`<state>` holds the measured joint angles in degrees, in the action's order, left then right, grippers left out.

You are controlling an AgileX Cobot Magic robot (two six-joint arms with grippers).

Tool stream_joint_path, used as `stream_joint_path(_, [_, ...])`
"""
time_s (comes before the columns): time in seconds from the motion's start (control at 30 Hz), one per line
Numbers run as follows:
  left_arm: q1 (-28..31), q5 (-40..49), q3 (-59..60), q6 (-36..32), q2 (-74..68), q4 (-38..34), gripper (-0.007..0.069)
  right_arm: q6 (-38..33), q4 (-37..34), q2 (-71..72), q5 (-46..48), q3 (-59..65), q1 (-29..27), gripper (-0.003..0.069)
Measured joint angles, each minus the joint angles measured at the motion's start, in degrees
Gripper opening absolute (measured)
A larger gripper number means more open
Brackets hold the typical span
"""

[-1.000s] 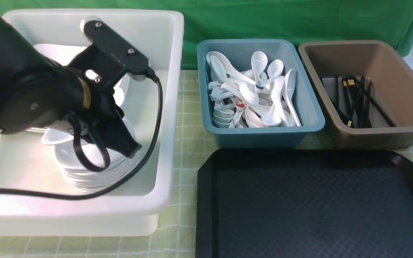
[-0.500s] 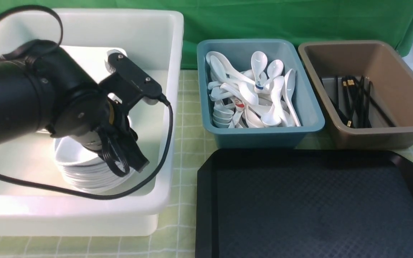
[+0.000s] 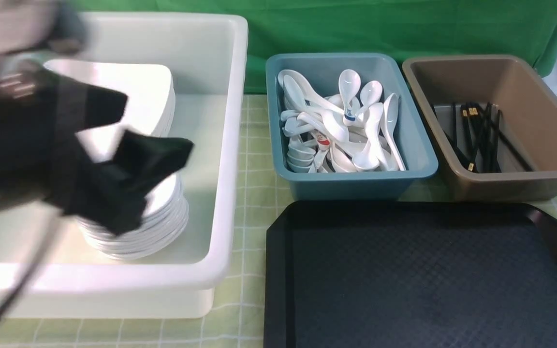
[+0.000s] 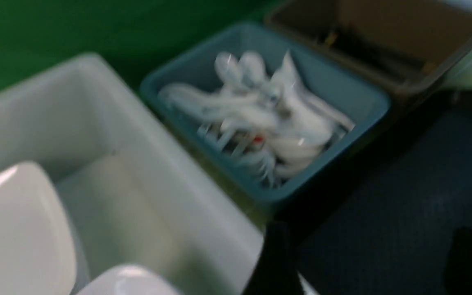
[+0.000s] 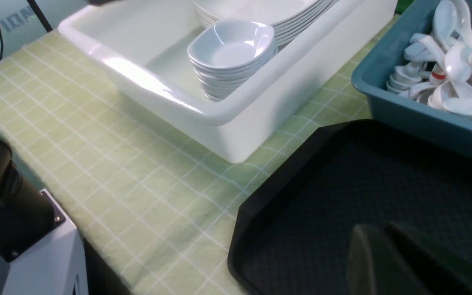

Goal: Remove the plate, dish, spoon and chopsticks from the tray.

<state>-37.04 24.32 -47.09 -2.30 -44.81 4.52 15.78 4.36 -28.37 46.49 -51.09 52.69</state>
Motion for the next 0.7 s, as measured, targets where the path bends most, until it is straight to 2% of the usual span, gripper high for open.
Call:
stream_joint_path(0.03, [0.00, -1.49, 1.29, -0.40, 1.42, -1.03, 0.0417, 0.00, 0.00, 0.00, 0.06, 0.00, 0.00, 0.0070])
stream_joint_path(0.07, [-0.11, -7.76, 6.43, -2.97, 6.46, -4.52, 0.0288, 0.00, 0.00, 0.00, 0.12, 0.00, 0.00, 0.0074])
stream_joint_path(0.1, [-0.11, -11.33, 9.49, -4.34, 9.56, -6.68, 0.0204, 0.00, 0.00, 0.00, 0.05, 0.00, 0.00, 0.0076])
stream_joint_path(0.13, [-0.11, -11.33, 9.49, -4.34, 9.56, -6.68, 0.0204, 0.00, 0.00, 0.00, 0.05, 0.00, 0.00, 0.0077])
stream_joint_path(0.17, [-0.11, -17.45, 14.95, -5.66, 13.32, -9.09, 0.0076, -0.06, 0.00, 0.00, -0.09, 0.00, 0.00, 0.0083])
stream_joint_path(0.2, [-0.11, -19.94, 17.17, -5.99, 14.35, -9.67, 0.0044, -0.12, 0.00, 0.00, -0.18, 0.00, 0.00, 0.0087])
stream_joint_path(0.37, [-0.11, -26.08, 22.97, -6.76, 16.36, -10.19, 0.0012, -0.12, 0.00, 0.00, -0.22, 0.00, 0.00, 0.0094])
stream_joint_path(0.7, [-0.11, -27.34, 28.70, -6.89, 16.06, -9.88, 0.0012, -0.12, 0.00, 0.00, -0.24, 0.00, -0.22, 0.0109])
